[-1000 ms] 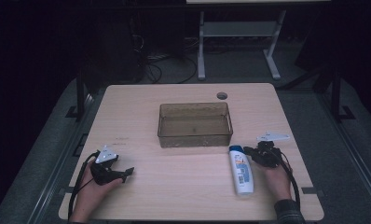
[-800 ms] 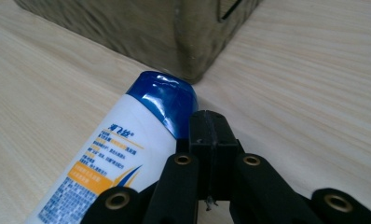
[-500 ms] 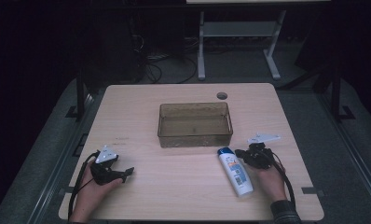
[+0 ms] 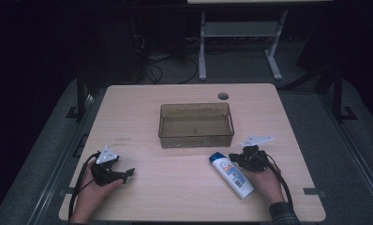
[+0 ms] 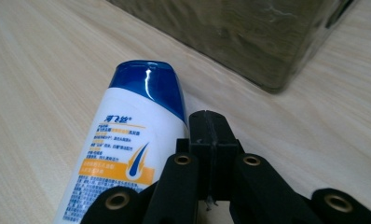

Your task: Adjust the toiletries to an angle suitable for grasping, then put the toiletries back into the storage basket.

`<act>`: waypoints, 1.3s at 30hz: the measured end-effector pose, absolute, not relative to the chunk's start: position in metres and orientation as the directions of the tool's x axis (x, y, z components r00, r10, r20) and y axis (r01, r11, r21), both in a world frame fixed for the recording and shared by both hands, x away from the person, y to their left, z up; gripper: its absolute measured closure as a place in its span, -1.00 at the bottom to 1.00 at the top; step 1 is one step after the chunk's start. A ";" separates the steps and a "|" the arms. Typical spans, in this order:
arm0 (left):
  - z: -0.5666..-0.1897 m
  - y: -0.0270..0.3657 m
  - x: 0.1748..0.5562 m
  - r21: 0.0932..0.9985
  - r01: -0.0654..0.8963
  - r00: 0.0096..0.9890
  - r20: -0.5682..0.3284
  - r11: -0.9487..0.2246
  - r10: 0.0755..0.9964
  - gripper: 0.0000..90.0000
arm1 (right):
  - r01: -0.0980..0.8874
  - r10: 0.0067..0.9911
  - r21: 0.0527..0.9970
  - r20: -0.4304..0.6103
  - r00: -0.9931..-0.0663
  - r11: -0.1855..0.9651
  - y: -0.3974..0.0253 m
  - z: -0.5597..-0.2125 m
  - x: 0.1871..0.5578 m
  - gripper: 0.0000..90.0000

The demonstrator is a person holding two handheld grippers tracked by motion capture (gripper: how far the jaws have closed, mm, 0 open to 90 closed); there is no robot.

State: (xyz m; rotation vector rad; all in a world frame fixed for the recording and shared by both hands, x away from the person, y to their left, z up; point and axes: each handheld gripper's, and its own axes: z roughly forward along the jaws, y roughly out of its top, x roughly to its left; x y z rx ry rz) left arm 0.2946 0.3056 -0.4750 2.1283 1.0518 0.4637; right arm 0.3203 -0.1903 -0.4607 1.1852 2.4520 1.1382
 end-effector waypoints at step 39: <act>-0.475 0.306 0.295 0.728 0.543 0.605 0.007 -0.418 0.796 -0.70 | 0.612 0.706 0.657 0.167 -0.688 0.440 -0.172 -0.425 0.306 -0.26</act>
